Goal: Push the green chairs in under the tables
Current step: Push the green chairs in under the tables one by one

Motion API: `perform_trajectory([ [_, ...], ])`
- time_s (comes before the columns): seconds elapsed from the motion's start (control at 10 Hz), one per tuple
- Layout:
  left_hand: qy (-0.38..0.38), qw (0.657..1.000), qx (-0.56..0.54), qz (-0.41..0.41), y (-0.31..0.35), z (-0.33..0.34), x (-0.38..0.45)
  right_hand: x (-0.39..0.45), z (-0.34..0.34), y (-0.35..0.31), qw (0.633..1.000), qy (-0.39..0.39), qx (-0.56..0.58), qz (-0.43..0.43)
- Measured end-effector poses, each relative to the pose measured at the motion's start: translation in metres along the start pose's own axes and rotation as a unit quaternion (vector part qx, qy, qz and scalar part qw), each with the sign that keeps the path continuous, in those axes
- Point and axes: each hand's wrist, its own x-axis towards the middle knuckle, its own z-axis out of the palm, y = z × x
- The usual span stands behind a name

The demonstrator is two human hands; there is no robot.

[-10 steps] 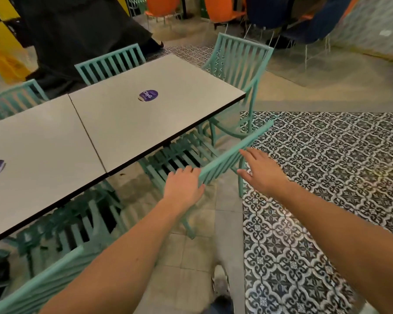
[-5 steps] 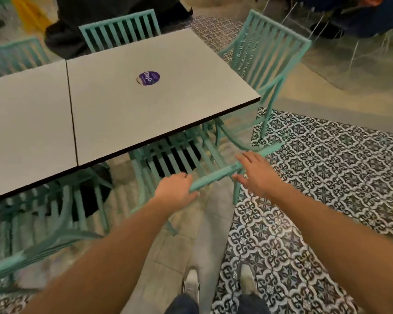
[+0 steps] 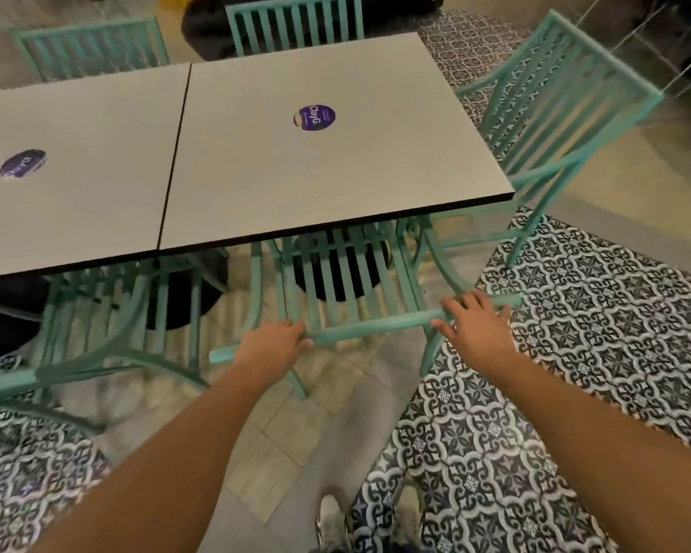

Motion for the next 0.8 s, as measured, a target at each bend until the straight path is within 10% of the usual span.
perform_trajectory([
  [0.8,0.076,0.997,-0.013,0.004,0.009,-0.001,-0.035,-0.049,-0.016,-0.005,0.999,0.016,0.042,-0.028],
])
